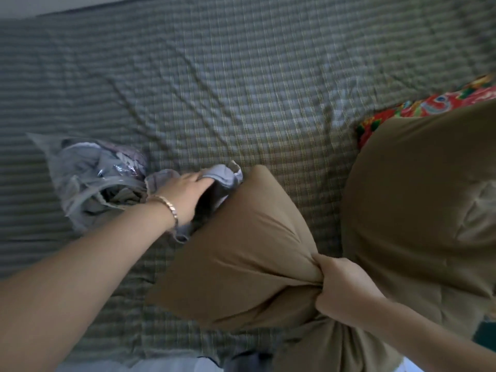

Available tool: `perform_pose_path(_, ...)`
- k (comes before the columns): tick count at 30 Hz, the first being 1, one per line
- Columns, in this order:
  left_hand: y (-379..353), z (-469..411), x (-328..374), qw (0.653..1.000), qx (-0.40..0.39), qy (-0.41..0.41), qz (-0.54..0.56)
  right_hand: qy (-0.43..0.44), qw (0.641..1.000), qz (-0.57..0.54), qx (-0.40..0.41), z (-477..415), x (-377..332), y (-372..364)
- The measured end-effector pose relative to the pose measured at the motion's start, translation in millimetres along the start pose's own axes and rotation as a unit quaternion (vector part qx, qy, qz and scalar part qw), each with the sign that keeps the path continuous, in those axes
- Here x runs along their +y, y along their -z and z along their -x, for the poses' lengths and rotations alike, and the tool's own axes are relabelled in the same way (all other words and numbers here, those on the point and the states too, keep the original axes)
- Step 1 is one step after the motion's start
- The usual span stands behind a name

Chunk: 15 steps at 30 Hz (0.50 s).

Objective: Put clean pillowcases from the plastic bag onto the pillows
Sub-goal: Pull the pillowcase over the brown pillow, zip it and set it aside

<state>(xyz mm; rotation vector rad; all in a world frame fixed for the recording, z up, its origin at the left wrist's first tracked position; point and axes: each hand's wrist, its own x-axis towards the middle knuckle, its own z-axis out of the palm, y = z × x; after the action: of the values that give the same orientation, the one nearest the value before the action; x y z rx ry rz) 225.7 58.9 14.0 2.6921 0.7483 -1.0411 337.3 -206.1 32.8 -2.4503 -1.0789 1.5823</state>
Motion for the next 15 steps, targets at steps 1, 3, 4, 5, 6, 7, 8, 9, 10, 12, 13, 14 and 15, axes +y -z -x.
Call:
perform_pose_path(1,2,4,6,0.999,0.001,-0.017,0.028,0.025,1.000,0.004,-0.005,5,-8,3)
perform_pose_path(3,8,11,13,0.996,0.020,-0.037,0.082,0.067,0.998,0.014,-0.008,11,-19,4)
perform_pose_path(4,11,15,14,0.994,0.028,-0.042,0.102,0.084,0.996,0.022,-0.004,14,-22,3)
perform_pose_path(5,11,19,13,0.991,0.038,-0.044,0.117,0.099,0.995,0.031,0.004,16,-23,0)
perform_pose_path(6,9,23,10,0.989,0.051,-0.045,0.132,0.111,0.993,0.042,0.010,19,-24,-2)
perform_pose_path(7,8,26,6,0.985,0.071,-0.046,0.148,0.120,0.991,0.050,0.013,22,-24,-5)
perform_pose_path(8,7,27,3,0.982,0.089,-0.044,0.162,0.129,0.990,0.055,0.012,24,-23,-7)
perform_pose_path(9,5,28,-1,0.979,0.110,-0.049,0.167,0.138,0.989,0.058,0.006,25,-24,-10)
perform_pose_path(10,4,30,-2,0.975,0.127,-0.074,0.164,0.142,0.988,0.062,0.001,24,-26,-12)
perform_pose_path(12,2,37,2,0.960,0.162,-0.188,0.126,0.136,0.989,0.055,-0.005,21,-30,-13)
perform_pose_path(13,-3,42,4,0.946,0.188,-0.250,0.088,0.125,0.991,0.039,-0.003,19,-32,-14)
perform_pose_path(14,-8,49,6,0.932,0.209,-0.291,0.055,0.111,0.994,0.017,0.003,16,-32,-14)
perform_pose_path(15,-16,57,4,0.924,0.222,-0.309,0.034,0.094,0.995,-0.003,0.013,15,-31,-14)
